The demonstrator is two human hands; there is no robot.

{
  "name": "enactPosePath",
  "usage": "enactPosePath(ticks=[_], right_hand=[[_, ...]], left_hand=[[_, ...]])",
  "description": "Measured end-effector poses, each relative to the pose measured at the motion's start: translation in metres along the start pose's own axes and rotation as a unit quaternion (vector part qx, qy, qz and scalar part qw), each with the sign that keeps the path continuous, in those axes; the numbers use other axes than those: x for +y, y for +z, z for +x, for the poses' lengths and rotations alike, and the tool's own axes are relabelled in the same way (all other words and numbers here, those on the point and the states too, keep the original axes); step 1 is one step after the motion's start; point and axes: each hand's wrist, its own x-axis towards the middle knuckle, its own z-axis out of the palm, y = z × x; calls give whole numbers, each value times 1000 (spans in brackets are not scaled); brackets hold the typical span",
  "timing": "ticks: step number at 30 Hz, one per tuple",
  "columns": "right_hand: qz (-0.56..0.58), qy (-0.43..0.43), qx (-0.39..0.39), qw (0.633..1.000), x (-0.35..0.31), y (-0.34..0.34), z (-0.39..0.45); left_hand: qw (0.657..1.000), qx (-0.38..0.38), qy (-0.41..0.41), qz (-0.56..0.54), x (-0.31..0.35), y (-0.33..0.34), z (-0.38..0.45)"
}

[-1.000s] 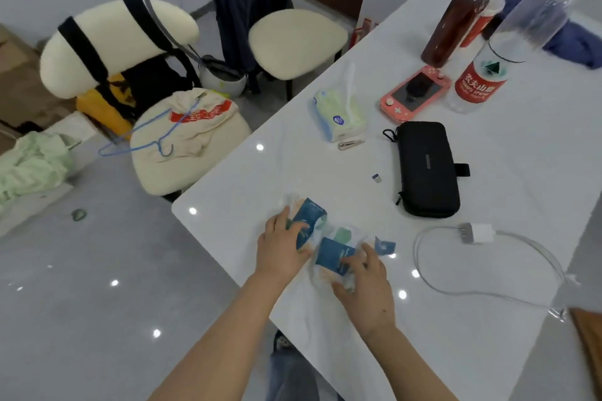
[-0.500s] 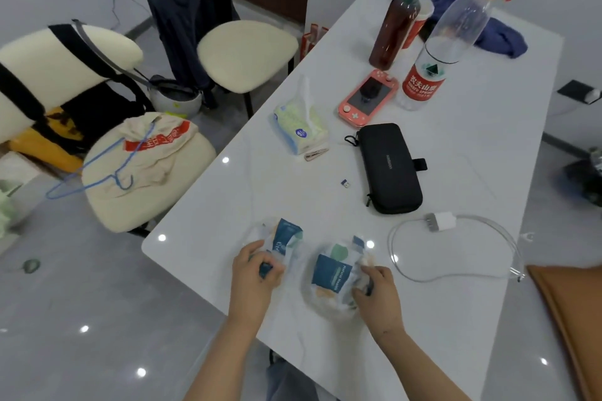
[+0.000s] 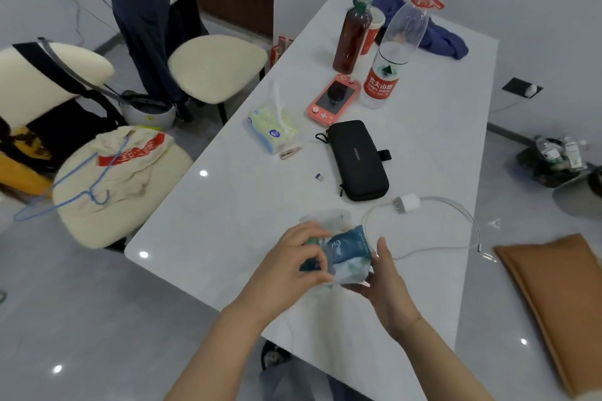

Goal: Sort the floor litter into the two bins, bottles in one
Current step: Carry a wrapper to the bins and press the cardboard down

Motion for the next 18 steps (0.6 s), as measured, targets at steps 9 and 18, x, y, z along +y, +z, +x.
enactPosePath(ticks=[9, 18], right_hand=[[-33, -45, 75, 996, 13, -49, -24], [-27, -68, 52, 996, 12, -191, -52]], left_hand=[[999, -44, -29, 9, 32, 73, -29], [924, 151, -272, -224, 111, 192, -11]])
